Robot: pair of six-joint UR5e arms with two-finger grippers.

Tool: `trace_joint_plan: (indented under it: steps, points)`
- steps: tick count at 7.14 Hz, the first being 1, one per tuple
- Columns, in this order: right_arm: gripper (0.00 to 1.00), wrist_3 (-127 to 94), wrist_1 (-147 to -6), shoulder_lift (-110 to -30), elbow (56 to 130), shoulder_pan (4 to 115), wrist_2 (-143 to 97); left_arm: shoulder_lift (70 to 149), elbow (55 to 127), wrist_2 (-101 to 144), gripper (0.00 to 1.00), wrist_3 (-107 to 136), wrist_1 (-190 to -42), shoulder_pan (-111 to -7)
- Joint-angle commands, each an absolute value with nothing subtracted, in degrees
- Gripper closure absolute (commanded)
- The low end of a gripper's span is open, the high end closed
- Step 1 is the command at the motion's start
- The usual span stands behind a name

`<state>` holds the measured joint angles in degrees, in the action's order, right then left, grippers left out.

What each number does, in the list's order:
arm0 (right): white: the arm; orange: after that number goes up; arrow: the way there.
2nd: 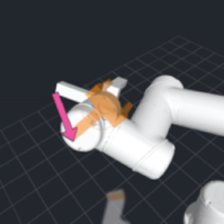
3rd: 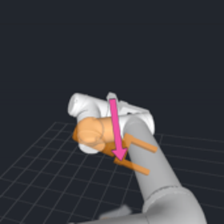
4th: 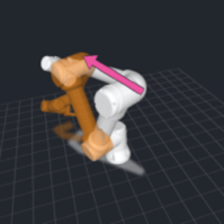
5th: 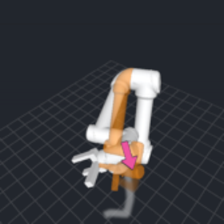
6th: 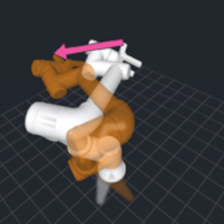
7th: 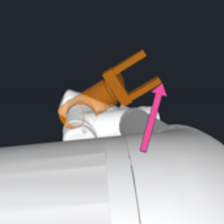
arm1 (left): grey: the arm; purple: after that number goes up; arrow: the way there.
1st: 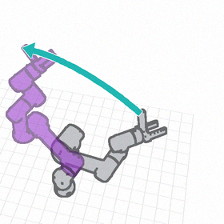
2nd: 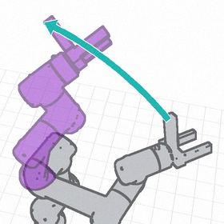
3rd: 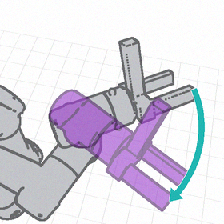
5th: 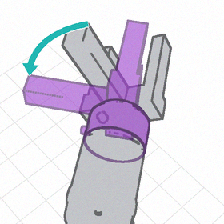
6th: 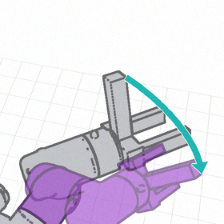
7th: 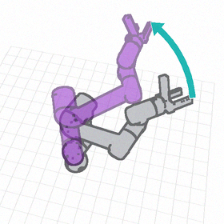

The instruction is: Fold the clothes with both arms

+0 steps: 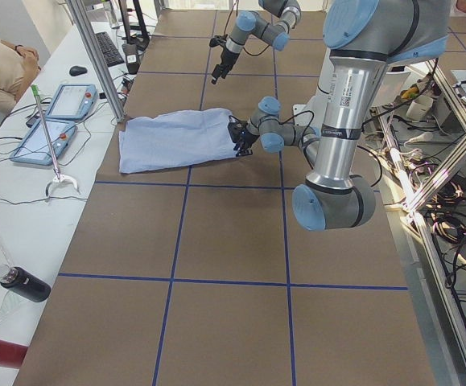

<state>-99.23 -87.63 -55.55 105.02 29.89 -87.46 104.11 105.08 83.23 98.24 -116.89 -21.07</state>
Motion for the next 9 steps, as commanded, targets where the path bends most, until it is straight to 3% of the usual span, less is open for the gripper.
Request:
trace_joint_plan:
  steps: [1, 4, 9]
  points:
    - [0.0, -99.4, -87.7, -55.8, 104.9, 28.8, -86.9, 104.2, 105.0, 83.2, 1.0, 98.3, -116.9, -21.0]
    - [0.15, -108.5, -88.1, -55.2, 103.5, 26.3, -87.0, 104.2, 105.6, 83.2, 1.0, 98.5, -117.0, -21.0]
    - [0.14, -117.6, -87.5, -48.2, 91.1, 22.6, -83.9, 104.2, 106.0, 83.2, 1.0, 98.6, -117.0, -20.9]
